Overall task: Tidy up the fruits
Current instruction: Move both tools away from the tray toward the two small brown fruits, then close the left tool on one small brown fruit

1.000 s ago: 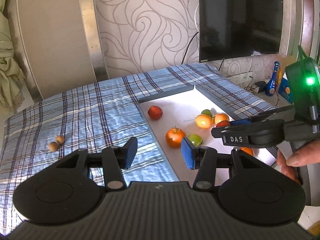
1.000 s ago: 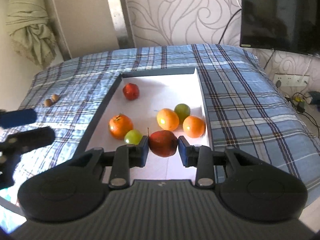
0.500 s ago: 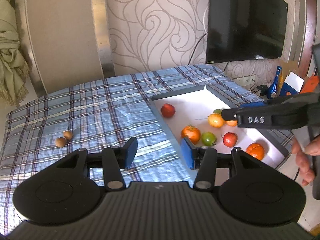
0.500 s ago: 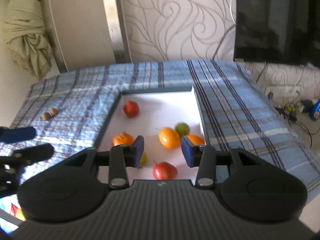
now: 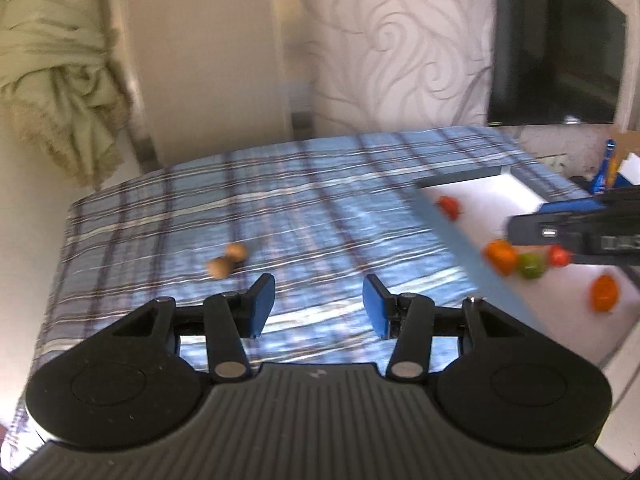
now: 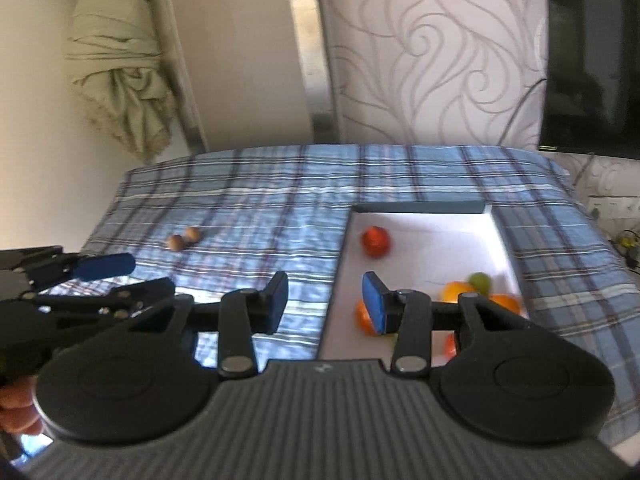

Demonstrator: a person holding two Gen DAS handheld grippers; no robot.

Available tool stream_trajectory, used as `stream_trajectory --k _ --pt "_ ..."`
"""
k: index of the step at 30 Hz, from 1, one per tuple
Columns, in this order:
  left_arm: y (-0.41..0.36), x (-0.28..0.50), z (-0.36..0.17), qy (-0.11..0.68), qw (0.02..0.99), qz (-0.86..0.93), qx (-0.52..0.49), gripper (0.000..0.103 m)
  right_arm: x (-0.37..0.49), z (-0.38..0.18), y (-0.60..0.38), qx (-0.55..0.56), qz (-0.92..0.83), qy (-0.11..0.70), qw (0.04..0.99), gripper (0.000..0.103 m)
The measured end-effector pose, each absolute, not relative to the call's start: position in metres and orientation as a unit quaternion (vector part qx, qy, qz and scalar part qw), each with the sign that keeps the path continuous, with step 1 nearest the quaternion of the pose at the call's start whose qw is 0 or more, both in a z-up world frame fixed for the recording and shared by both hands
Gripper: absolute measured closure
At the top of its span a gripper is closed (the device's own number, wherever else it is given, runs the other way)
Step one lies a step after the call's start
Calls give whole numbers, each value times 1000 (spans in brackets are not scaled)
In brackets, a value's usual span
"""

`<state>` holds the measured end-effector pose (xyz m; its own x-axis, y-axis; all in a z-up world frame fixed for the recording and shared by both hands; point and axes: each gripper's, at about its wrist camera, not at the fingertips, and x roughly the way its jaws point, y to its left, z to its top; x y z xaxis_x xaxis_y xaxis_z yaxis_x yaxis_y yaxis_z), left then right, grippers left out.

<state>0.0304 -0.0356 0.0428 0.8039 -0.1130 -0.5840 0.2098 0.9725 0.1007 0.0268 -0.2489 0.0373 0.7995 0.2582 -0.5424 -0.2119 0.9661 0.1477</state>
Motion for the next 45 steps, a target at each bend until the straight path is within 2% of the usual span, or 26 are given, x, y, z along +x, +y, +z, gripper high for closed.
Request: stream_trajectory --k 9,23,26,31,34,45 --pt "28 82 18 314 945 -45 75 49 27 33 -217 25 131 308 942 59" --pt "43 159 -26 342 933 -73 81 50 18 34 -202 2 73 328 942 59" --pt "46 170 -31 348 931 -82 78 57 17 34 -199 -1 61 331 942 59" --pt "49 178 -36 351 928 -99 76 63 20 35 -190 -6 52 336 940 59" --pt "50 180 -36 349 927 -112 73 74 26 34 -183 -8 54 337 940 59" --pt "71 152 -28 352 927 -119 57 74 83 25 -122 -17 129 331 935 61"
